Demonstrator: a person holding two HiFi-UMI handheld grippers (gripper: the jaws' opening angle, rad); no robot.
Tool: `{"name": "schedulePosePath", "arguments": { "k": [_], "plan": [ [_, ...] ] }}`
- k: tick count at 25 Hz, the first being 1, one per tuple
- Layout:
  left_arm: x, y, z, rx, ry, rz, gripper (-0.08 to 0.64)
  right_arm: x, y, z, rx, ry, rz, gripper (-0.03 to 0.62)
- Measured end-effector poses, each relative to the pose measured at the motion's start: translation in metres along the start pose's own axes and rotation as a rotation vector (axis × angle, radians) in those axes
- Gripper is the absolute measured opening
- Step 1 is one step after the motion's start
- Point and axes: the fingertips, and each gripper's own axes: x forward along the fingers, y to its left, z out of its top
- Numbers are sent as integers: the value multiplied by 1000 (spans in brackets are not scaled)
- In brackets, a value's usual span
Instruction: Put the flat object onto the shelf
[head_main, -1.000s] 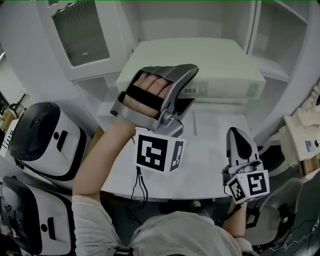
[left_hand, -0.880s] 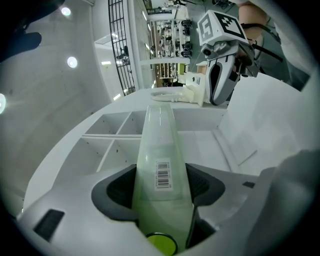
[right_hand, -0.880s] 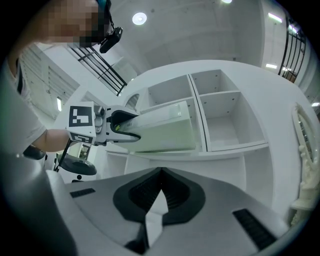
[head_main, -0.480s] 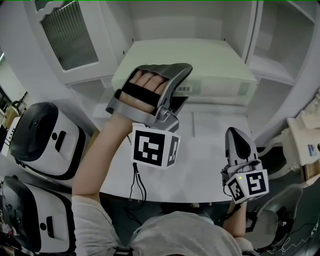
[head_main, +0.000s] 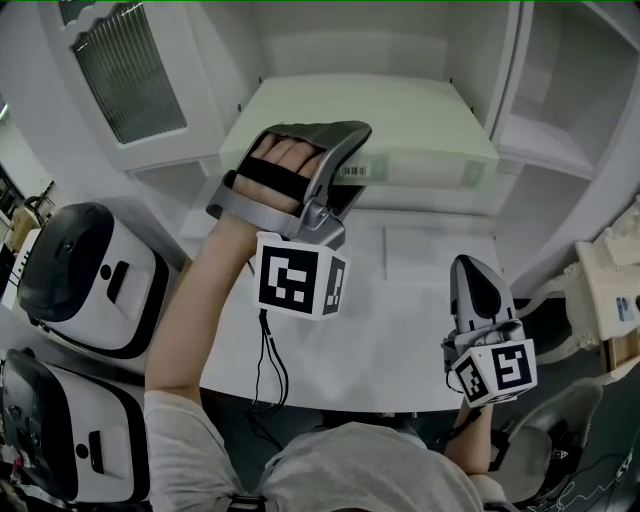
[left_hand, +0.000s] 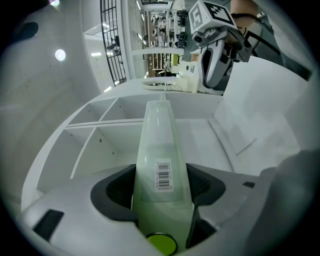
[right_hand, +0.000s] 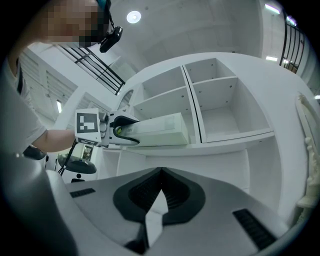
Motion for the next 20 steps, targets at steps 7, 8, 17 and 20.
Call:
{"name": "schedulePosePath", "arguments": {
  "k": [7, 8, 17, 20],
  "plan": [
    [14, -3, -15, -6, 28, -4, 295, 7, -4, -4, -4, 6, 6, 9],
    [17, -3, -17, -8, 34, -6, 295, 8, -6, -4, -3, 7, 8, 9],
    [45, -6, -36, -26, 91, -50, 295, 17, -22, -10, 0, 18, 9, 9],
    [52, -7, -43, -29, 110, -64, 295, 18, -27, -10, 1, 20, 6, 9]
  ]
}}
